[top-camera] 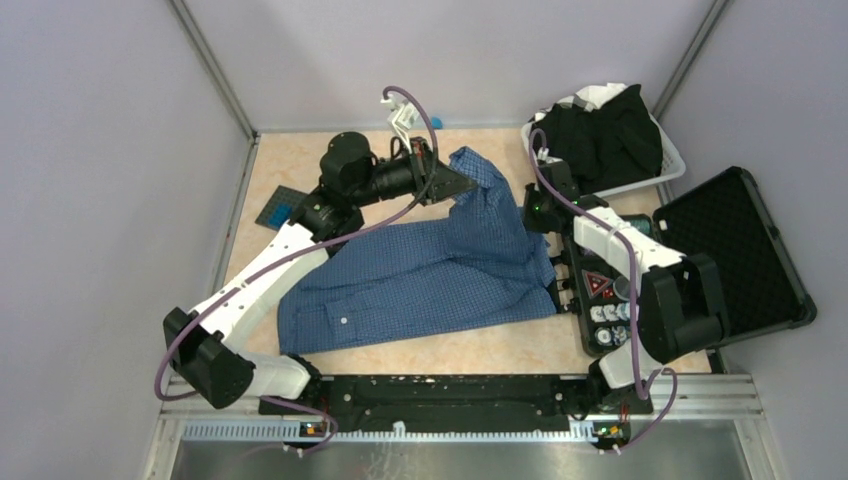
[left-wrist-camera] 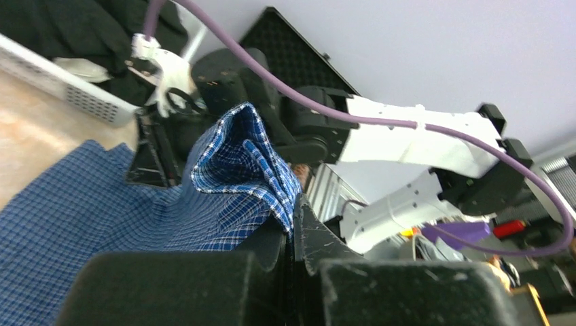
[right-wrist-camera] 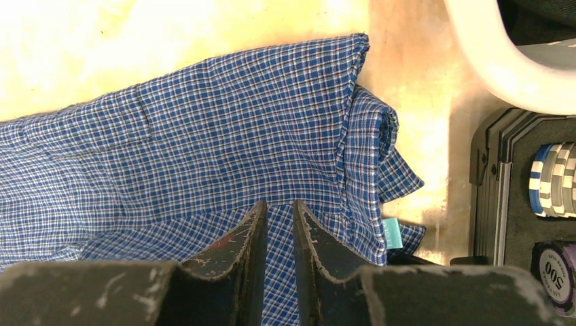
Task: Fold and stack the long sleeve shirts
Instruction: Fold the shirt at the center of the board.
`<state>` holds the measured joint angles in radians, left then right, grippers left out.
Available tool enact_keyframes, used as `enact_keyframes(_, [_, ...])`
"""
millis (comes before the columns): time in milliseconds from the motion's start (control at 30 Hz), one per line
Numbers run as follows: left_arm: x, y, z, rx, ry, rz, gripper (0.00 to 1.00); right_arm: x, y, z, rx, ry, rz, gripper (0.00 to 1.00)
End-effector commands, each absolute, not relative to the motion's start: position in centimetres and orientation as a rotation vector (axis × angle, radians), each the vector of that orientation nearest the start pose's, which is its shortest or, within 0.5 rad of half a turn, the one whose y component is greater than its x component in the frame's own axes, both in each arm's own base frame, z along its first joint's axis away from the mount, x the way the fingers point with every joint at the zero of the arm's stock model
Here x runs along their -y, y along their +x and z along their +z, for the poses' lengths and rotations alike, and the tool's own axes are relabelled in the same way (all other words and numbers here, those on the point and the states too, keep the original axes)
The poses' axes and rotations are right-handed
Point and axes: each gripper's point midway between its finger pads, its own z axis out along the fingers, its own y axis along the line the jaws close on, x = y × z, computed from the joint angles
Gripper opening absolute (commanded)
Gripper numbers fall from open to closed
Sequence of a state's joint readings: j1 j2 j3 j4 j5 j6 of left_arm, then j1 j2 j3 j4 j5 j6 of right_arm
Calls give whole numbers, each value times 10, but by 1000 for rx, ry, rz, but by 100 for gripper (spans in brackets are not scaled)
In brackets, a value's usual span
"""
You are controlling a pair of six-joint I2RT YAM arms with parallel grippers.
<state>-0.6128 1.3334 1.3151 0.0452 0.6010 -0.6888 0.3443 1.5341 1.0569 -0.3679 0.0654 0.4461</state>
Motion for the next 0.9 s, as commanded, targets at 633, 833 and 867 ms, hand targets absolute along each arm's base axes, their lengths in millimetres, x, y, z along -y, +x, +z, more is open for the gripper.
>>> enact_keyframes(633, [356, 266, 377, -1671, 487, -1277, 0, -141, 381, 154, -2327, 175, 363, 22])
enact_keyframes(833, [303, 348, 332, -1808, 228, -1141, 0, -139, 384, 161, -2318, 188, 353, 30])
enact_keyframes(867, [295, 355, 320, -1832, 199, -1117, 0, -139, 384, 162, -2317, 186, 353, 32])
